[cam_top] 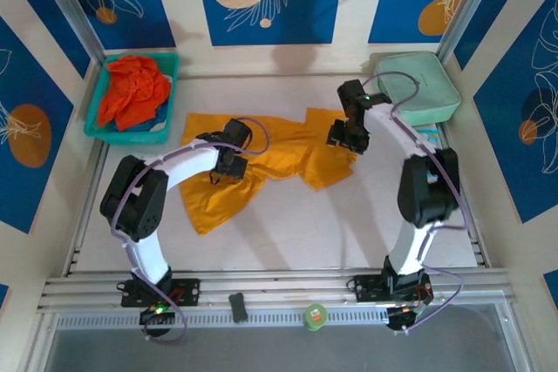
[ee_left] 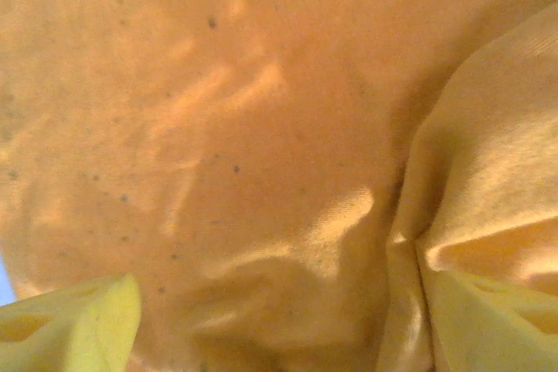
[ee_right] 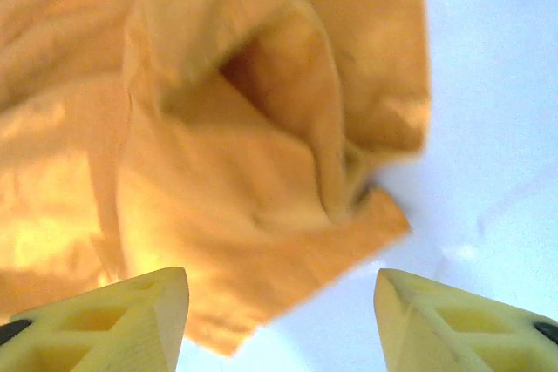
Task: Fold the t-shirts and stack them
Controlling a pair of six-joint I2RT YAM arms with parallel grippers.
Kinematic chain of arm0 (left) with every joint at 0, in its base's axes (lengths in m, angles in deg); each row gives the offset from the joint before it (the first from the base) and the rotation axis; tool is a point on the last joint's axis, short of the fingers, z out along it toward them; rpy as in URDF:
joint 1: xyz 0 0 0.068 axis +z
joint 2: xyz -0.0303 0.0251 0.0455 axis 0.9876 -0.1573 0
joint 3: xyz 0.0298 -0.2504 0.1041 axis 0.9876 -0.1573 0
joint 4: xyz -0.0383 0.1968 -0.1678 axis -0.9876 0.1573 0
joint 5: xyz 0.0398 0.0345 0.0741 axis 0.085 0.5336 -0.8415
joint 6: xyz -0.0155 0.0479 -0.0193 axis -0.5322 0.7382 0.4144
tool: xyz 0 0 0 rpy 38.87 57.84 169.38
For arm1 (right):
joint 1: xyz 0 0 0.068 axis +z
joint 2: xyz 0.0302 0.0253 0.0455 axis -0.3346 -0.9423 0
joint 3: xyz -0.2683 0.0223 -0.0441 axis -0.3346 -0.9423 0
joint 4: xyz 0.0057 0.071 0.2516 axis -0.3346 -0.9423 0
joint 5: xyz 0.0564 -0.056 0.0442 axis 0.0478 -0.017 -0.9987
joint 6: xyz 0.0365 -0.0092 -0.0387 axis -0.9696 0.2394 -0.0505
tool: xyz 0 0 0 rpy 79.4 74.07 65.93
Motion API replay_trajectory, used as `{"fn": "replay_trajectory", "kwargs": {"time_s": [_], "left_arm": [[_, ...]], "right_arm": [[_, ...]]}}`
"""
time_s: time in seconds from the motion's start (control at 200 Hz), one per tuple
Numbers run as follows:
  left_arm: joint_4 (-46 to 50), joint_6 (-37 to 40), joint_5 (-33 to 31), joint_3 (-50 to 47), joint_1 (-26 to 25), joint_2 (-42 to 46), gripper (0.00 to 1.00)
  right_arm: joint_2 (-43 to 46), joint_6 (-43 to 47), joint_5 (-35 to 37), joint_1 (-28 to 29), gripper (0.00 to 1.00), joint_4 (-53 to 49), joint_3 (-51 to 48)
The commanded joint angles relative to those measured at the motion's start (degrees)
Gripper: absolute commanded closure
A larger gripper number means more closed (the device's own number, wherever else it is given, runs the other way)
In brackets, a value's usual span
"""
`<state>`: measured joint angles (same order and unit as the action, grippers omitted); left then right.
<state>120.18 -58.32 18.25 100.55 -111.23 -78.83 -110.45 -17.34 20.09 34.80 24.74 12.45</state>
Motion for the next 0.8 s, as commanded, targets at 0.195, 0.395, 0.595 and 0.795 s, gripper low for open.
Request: {"fn": "replay_trajectory", "kwargs": {"time_s": [0.195,0.395,0.595,0.795], "left_arm": [[5.61,0.51,-0.76,3.17,-1.77,8.53,0.07],[7.17,-0.63,-1.1,1.41,-2.66,13.01,0.07],[7.4,-1.94,-1.04,-0.97,-2.67,15.43,0.07],[7.61,-2.19,-1.1,-1.42,-2.64,15.84,0.07]], "right_arm": [[5.24,-1.03,-1.55,-2.77,0.5,7.95,-16.36],[-1.14,0.42,-0.94,-4.34,0.55,10.74,-13.8],[-7.11,0.26,-1.36,-4.29,0.57,11.95,-11.08],[-10.84,-0.74,-0.89,-3.67,0.72,11.61,-9.63]]}}
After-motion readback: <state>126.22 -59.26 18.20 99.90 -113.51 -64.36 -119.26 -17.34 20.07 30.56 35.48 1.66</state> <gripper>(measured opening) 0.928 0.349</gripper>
